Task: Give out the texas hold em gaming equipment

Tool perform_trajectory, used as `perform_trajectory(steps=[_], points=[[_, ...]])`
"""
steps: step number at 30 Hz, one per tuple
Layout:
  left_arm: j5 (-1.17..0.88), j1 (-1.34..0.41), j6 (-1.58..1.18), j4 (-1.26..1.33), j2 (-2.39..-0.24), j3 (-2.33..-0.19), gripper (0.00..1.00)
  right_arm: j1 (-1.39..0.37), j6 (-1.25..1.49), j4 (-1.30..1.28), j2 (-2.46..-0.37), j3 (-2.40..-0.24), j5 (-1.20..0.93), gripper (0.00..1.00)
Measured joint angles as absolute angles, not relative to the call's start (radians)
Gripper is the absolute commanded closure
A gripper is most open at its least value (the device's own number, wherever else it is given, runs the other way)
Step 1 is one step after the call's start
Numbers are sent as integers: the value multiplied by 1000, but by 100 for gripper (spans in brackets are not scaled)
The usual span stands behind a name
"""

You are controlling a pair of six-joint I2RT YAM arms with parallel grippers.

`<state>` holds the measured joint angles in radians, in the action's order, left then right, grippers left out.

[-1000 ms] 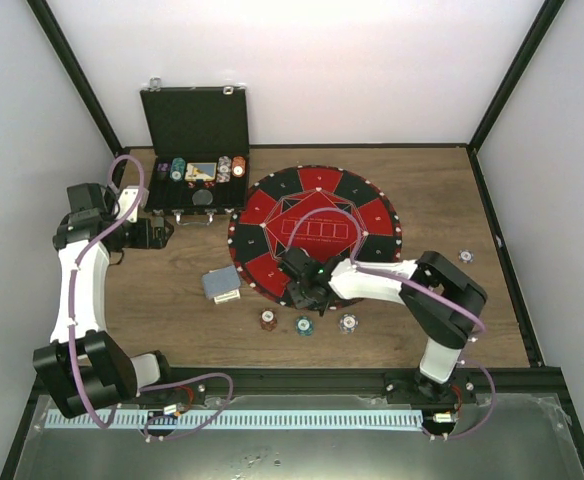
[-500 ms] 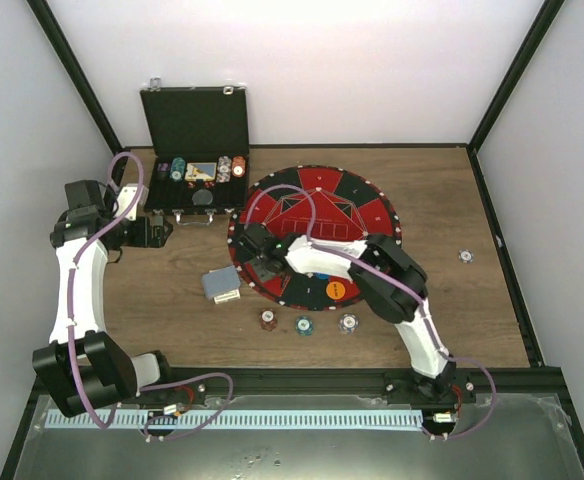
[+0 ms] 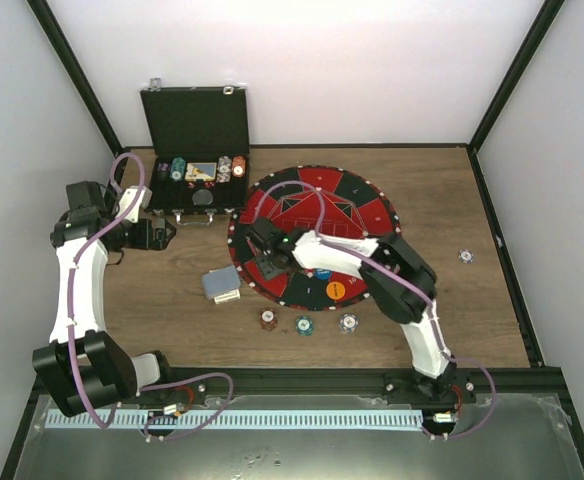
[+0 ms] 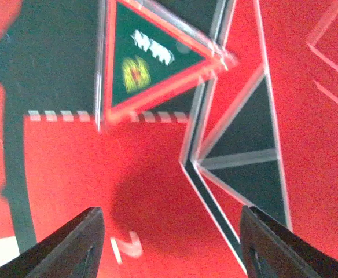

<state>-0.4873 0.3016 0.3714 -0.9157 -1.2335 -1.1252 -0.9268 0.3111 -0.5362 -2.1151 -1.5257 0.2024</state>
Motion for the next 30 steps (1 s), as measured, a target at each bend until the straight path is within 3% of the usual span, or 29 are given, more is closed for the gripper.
perform_trajectory(steps=[4,8,13,30], points=[[-505,302,371,-916,-1239,-1125,0,-920,366,-558,-1947,-1353,206,23],[-516,302,371,-916,-1242,-1125,0,-910,419,-565,-1798,-1184,211,22],[-522,302,371,-916,-1242,-1125,0,-875,463,-566,-1753,-1029,213,24],[-525,302,372,-929,-1242,-1125,0,-808,444,-525,-1755,-1020,214,44]])
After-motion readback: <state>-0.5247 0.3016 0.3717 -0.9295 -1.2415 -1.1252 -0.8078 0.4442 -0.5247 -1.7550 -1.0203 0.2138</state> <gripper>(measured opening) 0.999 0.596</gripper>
